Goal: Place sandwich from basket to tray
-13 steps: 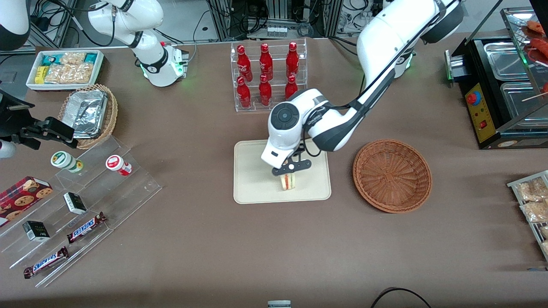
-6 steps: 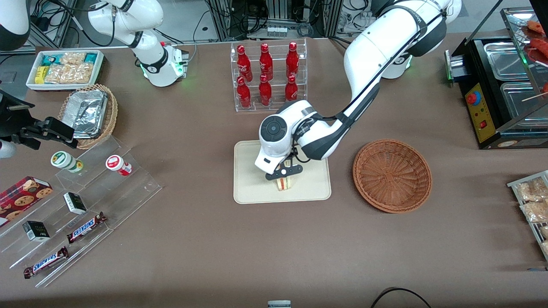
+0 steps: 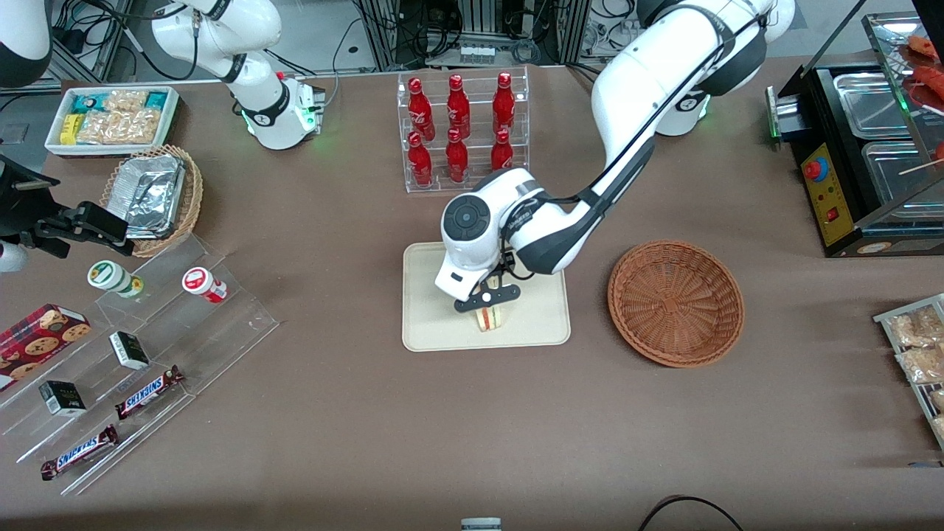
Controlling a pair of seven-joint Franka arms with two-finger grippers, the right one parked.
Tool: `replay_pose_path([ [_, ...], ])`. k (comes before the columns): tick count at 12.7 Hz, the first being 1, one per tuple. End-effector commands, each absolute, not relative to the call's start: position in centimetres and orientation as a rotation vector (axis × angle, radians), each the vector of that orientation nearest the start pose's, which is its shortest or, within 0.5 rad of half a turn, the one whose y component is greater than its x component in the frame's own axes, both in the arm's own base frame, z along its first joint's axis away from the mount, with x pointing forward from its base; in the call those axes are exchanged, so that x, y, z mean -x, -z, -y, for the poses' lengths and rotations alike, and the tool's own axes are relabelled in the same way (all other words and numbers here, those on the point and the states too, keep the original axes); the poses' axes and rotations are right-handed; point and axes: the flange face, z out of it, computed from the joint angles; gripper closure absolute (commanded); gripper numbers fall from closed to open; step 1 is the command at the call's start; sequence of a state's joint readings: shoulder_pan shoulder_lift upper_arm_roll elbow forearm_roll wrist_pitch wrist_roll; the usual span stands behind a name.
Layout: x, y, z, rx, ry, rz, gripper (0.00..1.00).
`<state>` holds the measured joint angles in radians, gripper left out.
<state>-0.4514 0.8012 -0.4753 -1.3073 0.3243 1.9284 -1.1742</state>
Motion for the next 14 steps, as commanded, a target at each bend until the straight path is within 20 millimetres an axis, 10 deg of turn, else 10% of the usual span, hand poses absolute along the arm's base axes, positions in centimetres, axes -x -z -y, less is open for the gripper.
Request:
replay_pose_path([
  [1, -51.8, -33.3, 49.8, 3.022, -0.072, 0.254, 0.00],
  [6, -53.8, -39.7, 43.1, 2.918, -0.130, 0.219, 0.00],
  [14, -57.5, -43.7, 27.6, 2.875, -0.236, 0.235, 0.00],
])
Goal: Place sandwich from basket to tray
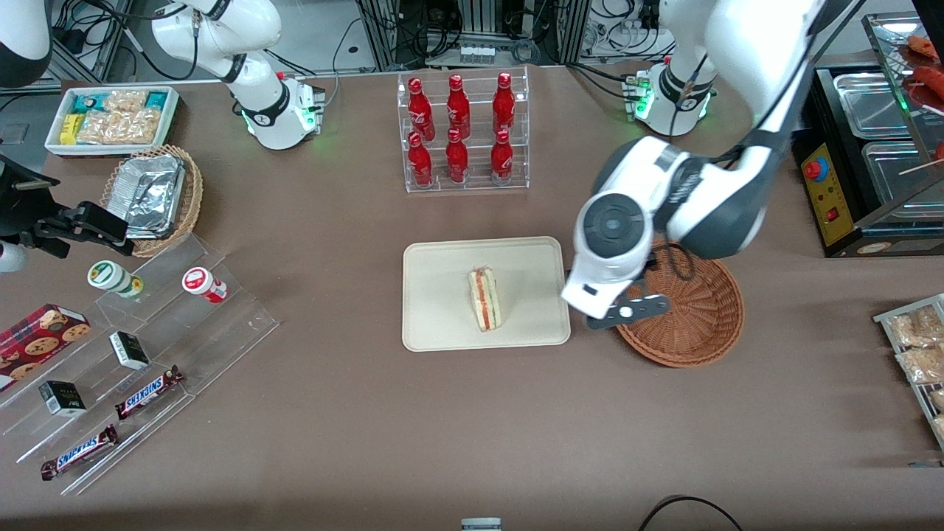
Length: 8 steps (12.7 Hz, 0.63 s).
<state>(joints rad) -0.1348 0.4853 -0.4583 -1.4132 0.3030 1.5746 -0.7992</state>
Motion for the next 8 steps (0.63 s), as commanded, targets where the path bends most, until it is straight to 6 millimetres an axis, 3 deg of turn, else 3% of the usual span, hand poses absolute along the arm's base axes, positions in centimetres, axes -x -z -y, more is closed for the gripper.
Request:
replay_pose_path([
  [1, -57.3, -44.2, 26.6, 2.870, -0.234, 0.231, 0.00],
  [3, -57.6, -45.0, 23.5, 2.864, -0.234, 0.263, 0.00],
  [6, -56.7, -46.6, 21.1, 2.885, -0.252, 0.234, 0.00],
  [8, -55.9, -47.7, 17.5, 2.934, -0.307, 0.187, 0.00],
])
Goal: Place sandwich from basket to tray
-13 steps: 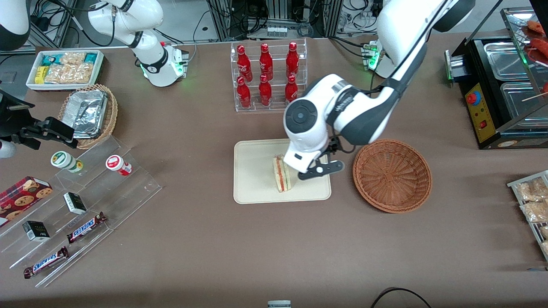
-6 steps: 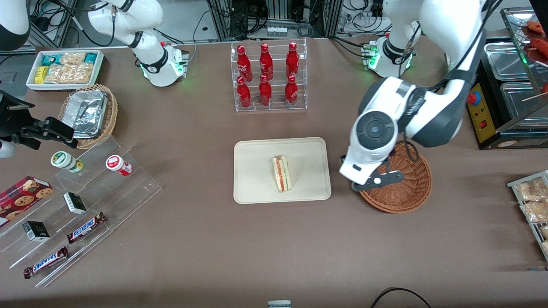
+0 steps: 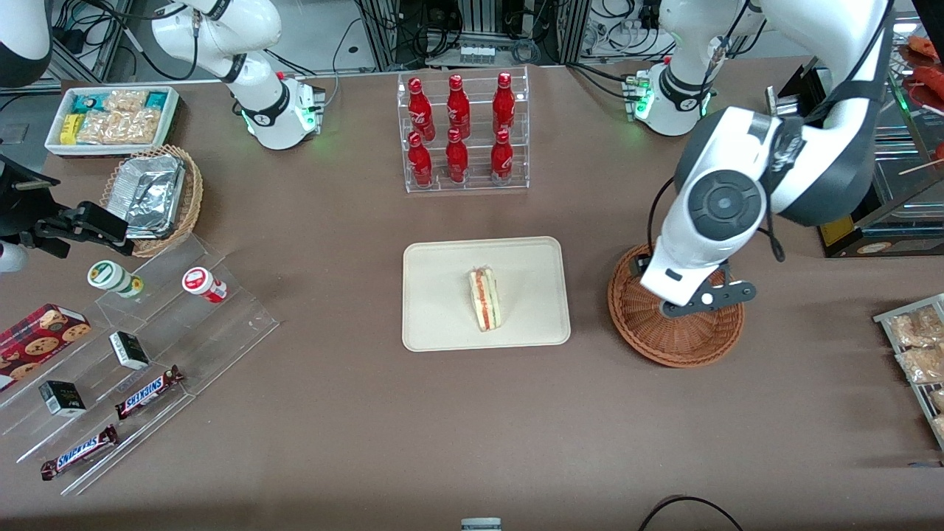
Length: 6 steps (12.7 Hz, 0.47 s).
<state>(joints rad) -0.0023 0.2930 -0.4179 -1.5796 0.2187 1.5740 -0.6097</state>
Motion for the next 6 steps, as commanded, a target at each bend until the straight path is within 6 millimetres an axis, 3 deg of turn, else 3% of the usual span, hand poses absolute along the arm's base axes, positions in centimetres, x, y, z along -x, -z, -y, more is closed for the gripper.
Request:
replay_pose_path([
  [1, -55.8, -48.3, 16.5, 2.949, -0.316, 0.161, 0.00],
  [6, -53.8, -53.3, 9.7, 3.017, -0.390, 0.049, 0.00],
])
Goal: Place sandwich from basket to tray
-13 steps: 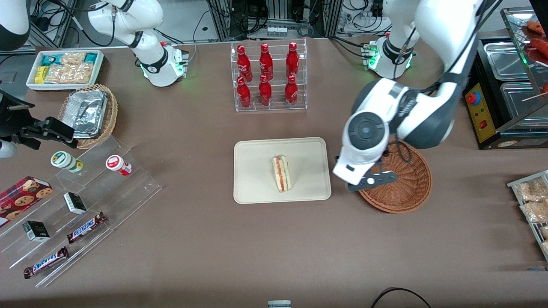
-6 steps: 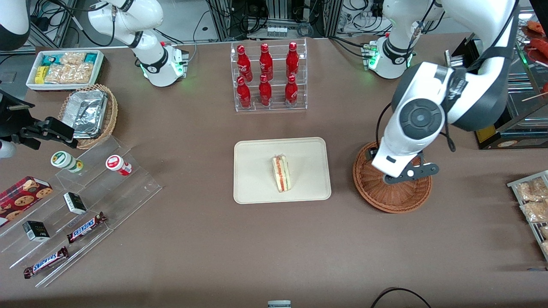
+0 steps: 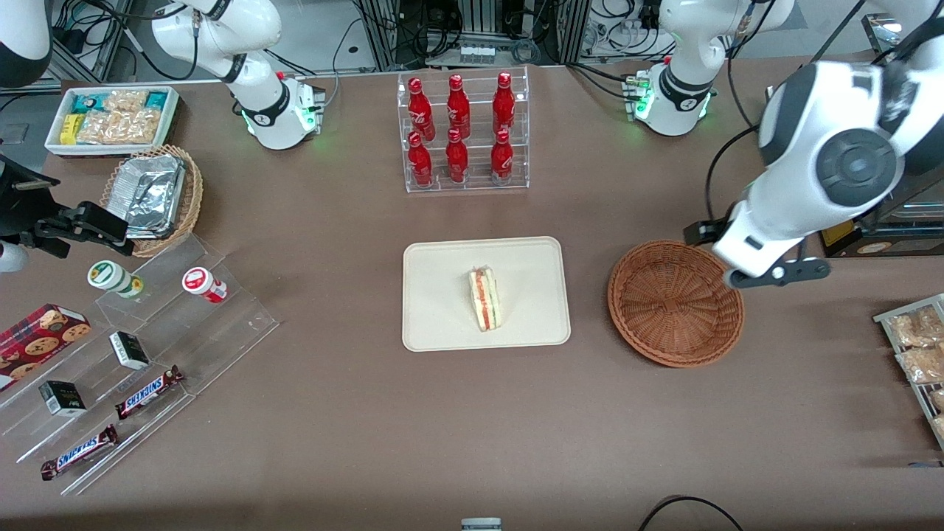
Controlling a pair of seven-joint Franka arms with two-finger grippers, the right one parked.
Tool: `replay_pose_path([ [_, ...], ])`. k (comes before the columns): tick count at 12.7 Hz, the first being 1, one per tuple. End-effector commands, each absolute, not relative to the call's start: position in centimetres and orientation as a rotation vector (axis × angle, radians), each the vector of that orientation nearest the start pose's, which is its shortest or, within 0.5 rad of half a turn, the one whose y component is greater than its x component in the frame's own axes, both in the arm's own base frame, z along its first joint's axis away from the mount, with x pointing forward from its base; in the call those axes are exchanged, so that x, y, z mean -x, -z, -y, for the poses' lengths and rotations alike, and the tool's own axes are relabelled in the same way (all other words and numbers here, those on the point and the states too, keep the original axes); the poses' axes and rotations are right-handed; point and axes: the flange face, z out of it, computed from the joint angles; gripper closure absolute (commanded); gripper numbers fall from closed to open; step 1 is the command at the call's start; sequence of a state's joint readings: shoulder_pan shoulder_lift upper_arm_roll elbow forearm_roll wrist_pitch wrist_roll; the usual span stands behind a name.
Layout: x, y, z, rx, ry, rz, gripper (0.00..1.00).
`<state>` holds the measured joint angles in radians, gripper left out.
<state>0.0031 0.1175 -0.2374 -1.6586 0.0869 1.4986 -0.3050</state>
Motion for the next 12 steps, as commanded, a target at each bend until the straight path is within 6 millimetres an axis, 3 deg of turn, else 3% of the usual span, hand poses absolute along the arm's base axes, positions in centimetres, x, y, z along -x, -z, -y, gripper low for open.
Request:
replay_pose_path([
  [1, -53.3, -54.3, 8.3, 3.020, -0.400, 0.040, 0.00],
  [7, -51.3, -59.4, 1.8, 3.055, -0.382, 0.020, 0.00],
  [12, -51.4, -61.4, -2.0, 3.093, -0.329, 0.128, 0.00],
])
